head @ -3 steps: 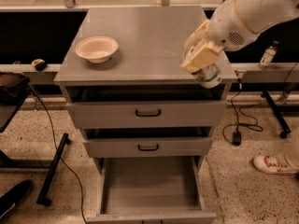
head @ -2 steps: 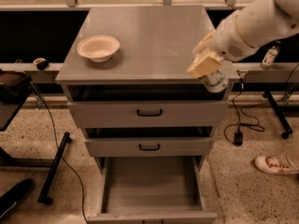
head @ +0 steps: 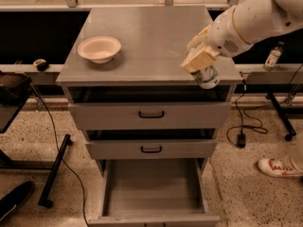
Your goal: Pick 7up can from bottom drawer and place on counter
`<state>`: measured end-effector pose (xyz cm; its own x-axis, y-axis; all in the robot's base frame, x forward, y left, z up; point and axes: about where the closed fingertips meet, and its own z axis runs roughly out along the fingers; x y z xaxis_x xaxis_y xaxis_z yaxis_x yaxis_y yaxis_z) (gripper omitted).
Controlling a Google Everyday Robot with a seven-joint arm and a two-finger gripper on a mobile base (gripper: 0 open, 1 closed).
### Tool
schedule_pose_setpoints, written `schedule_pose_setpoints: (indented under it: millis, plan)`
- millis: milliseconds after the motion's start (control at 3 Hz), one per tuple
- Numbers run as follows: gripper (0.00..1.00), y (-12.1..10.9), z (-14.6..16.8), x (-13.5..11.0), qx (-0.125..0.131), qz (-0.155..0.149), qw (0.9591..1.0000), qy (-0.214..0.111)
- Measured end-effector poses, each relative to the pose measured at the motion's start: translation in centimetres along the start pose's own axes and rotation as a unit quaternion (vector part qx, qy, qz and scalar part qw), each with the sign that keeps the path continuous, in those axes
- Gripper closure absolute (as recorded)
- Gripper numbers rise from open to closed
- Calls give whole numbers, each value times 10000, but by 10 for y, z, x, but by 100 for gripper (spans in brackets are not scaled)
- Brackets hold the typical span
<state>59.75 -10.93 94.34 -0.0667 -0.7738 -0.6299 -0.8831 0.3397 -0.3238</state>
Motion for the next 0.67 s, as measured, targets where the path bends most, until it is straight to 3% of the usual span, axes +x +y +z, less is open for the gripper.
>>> schedule_pose_setpoints:
  millis: [333,667]
  plan:
    - [100,-36,-9,-12,255,427,9952,-844]
    - [100,-84,-18,-20,326,1175,9798,-1585]
